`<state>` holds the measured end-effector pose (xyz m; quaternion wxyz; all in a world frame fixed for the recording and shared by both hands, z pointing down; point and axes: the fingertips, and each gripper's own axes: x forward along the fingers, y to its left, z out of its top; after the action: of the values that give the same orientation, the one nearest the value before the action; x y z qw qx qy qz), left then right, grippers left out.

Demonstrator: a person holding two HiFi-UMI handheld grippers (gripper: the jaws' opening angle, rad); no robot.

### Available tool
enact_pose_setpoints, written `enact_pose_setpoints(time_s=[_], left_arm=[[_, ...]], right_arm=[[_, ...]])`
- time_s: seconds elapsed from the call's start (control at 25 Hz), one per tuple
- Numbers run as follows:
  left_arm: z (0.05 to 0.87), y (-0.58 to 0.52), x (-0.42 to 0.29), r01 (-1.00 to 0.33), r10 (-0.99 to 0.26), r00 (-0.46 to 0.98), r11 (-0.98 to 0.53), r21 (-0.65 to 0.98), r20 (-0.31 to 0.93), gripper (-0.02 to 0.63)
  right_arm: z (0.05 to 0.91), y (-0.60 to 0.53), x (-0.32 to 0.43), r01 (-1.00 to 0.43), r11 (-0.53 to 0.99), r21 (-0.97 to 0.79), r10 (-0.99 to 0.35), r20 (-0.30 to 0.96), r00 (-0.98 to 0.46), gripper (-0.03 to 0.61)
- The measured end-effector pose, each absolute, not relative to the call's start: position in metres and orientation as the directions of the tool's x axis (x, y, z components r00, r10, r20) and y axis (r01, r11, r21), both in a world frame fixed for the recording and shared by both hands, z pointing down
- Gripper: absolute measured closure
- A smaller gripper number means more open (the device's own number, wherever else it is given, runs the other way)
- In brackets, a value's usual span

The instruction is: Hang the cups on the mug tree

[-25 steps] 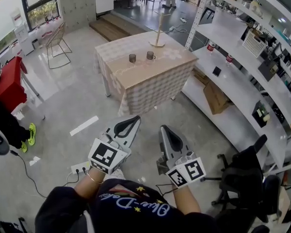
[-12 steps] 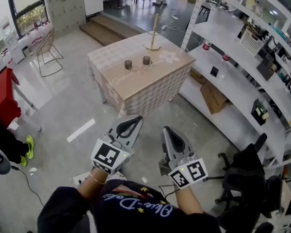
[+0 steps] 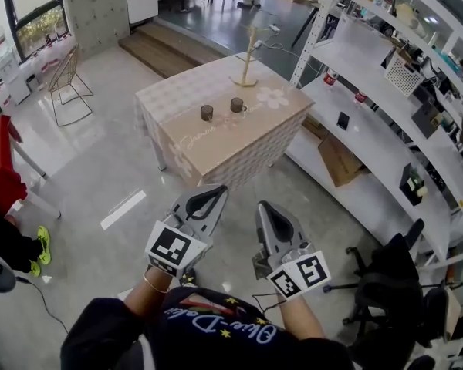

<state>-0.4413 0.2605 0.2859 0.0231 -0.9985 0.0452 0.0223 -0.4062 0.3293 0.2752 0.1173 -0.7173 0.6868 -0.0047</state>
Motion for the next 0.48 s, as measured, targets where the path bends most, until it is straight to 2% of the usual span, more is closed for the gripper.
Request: enact_pose_setpoints(time_s=[0.48], left_arm=[[0.292, 0.191, -0.442, -0.011, -0.010, 0.999, -0.999, -0.037, -0.040, 0.606]], right_arm=[[0.283, 0.256, -0.408, -0.972, -0.087, -0.220, -0.981, -0.152, 0.123, 0.568]])
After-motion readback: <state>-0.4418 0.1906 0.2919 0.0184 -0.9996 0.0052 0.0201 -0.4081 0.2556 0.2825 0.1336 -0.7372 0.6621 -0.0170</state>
